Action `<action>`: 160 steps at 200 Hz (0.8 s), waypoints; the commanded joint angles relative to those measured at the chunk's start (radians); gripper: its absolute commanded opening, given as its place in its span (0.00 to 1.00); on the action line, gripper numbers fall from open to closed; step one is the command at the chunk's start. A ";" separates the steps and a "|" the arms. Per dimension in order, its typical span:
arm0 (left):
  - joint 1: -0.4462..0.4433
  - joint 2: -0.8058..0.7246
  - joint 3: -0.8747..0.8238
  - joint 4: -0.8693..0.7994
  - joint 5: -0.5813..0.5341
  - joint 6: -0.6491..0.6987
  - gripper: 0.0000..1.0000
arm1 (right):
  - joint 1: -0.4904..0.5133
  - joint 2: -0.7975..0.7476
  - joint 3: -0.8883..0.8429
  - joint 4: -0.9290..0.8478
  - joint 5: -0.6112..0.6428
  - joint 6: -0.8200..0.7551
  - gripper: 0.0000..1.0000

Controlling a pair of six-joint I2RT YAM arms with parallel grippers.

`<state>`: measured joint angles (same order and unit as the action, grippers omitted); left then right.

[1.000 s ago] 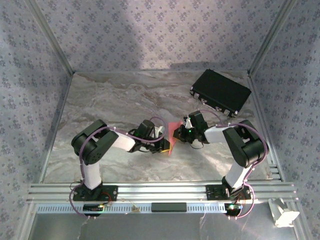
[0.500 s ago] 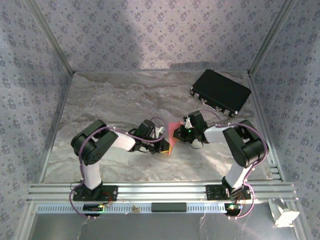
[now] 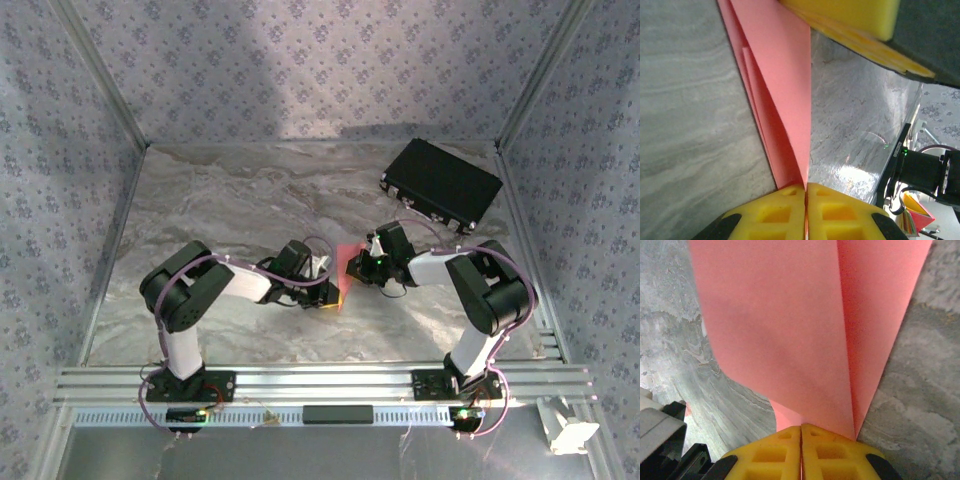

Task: Fold a paper plane with a square sheet of paper (pick it up from the middle)
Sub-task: Fold the wing for the fifth time at the center of the table.

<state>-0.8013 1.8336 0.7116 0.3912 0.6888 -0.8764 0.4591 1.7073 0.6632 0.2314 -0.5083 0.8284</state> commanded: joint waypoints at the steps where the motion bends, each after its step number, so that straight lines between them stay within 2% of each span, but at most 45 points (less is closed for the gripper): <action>1: -0.033 0.003 -0.049 -0.186 0.060 0.025 0.07 | 0.000 0.029 -0.036 -0.136 0.125 -0.020 0.10; 17: -0.036 0.000 -0.055 -0.183 0.060 0.025 0.00 | 0.001 0.029 -0.038 -0.136 0.125 -0.021 0.10; 35: -0.038 0.000 -0.057 -0.187 0.060 0.026 0.00 | 0.002 0.026 -0.040 -0.136 0.126 -0.020 0.10; 63: -0.040 -0.007 -0.064 -0.191 0.062 0.029 0.08 | 0.001 0.026 -0.039 -0.135 0.125 -0.020 0.10; 82: -0.043 -0.017 -0.068 -0.192 0.059 0.030 0.08 | 0.003 0.026 -0.039 -0.135 0.127 -0.019 0.10; 107: -0.044 -0.025 -0.069 -0.193 0.070 0.035 0.02 | 0.003 0.028 -0.039 -0.135 0.126 -0.019 0.10; 160: -0.045 -0.054 -0.080 -0.182 0.069 0.035 0.11 | 0.003 0.032 -0.034 -0.135 0.122 -0.019 0.10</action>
<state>-0.8146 1.8042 0.6872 0.3603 0.6922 -0.8543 0.4656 1.7027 0.6628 0.2272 -0.4934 0.8284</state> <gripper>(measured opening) 0.085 0.096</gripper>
